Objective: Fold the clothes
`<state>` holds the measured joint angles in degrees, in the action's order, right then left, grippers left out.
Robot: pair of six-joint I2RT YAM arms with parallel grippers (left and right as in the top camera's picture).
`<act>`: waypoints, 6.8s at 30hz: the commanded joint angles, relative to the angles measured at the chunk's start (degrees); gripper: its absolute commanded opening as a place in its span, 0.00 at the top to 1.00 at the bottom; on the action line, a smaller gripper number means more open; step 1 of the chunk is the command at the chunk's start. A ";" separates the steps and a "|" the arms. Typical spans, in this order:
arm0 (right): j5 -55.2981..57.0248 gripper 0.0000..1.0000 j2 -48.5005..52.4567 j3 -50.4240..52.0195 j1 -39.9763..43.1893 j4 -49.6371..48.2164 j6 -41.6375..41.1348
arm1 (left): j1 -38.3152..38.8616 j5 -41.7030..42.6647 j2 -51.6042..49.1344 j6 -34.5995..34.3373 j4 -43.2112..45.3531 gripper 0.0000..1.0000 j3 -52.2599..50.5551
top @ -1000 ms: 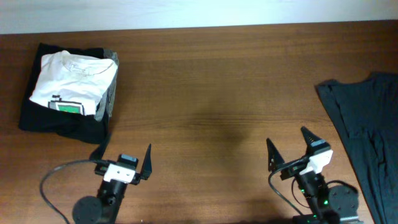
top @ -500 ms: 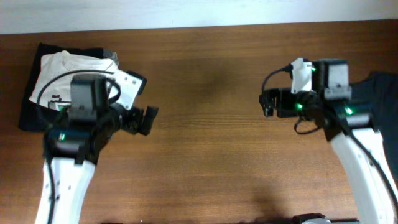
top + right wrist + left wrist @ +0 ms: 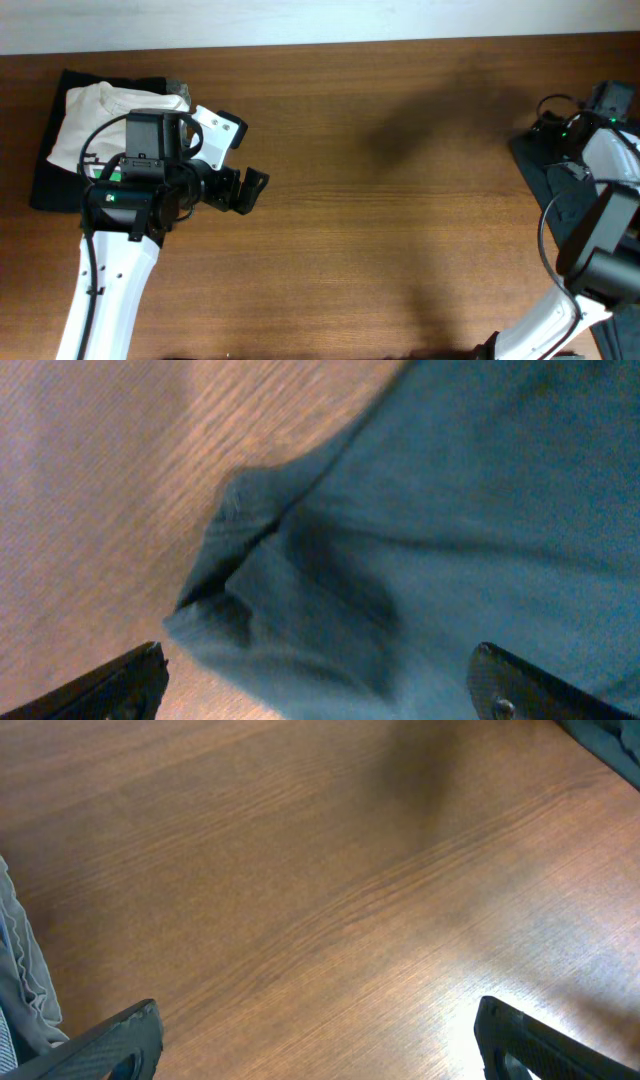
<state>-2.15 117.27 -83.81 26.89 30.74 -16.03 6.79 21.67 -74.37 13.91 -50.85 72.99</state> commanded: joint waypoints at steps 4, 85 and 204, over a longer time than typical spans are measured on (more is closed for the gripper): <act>-3.30 0.48 8.13 -1.22 -3.89 -1.18 3.54 | 0.20 1.07 0.33 -0.35 0.02 0.01 1.22; -4.63 0.40 0.57 -2.49 -13.62 41.83 2.95 | -6.69 -16.79 -22.88 -14.14 2.80 0.40 10.12; -13.11 0.16 -18.45 16.20 7.98 25.03 -0.28 | -5.55 -16.55 -46.60 -8.70 -31.71 0.99 36.15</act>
<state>-12.60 99.79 -66.43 34.87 55.77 -17.82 1.54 4.47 -121.19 4.95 -82.30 108.25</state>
